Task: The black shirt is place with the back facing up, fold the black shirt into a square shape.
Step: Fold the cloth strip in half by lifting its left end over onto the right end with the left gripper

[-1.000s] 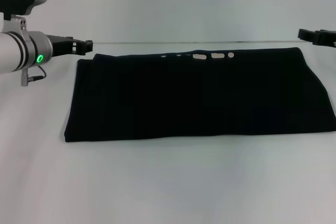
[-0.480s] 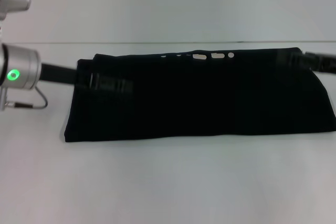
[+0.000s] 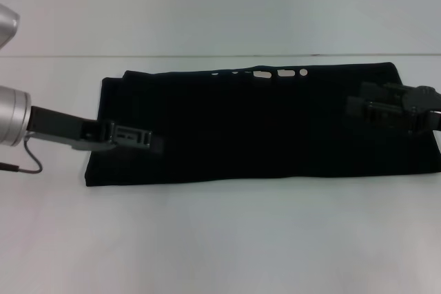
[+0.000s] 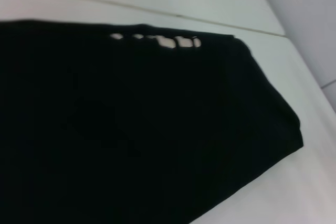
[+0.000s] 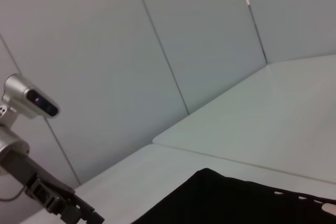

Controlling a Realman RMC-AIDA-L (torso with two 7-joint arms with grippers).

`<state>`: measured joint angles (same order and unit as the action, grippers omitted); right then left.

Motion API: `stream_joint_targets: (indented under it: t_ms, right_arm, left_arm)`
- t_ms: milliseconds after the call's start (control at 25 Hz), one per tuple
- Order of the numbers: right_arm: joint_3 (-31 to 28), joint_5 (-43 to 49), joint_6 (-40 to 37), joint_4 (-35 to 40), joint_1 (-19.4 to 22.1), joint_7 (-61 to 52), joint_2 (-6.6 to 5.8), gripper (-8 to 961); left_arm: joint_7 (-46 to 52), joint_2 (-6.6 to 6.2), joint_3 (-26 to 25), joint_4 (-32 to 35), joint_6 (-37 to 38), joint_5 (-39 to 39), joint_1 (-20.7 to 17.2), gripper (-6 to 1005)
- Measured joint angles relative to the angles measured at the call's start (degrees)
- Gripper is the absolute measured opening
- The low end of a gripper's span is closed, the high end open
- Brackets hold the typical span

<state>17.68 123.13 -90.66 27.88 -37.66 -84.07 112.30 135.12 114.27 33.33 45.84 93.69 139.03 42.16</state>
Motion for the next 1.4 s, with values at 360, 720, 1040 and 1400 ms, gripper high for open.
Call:
stream_joint_targets:
  t_ms: [360,720,1040,1400]
  right_arm:
    - [5.32,0.09,2.51,3.10,-2.33,-0.44,-0.01,773]
    - [9.10,0.17,4.80,3.38,-4.45,-0.19,0.16,920]
    - [9.80,-0.06,7.69,3.44,-5.10,0.69,1.21,919]
    - [9.80,-0.19,8.50,3.87,-5.09,1.67,2.60,918]
  left_arm:
    - [12.01,-0.25,-0.10,-4.19,-1.67,4.86,-0.15,948]
    - [26.20,0.07,-1.13,-6.71,-3.93,5.21,-1.40,949]
    - [31.15,-0.20,-10.89,-11.69,-8.37,4.94,-3.01,950]
    - [35.21,0.21,-13.38,-12.37,-10.36,4.95,-4.47,947]
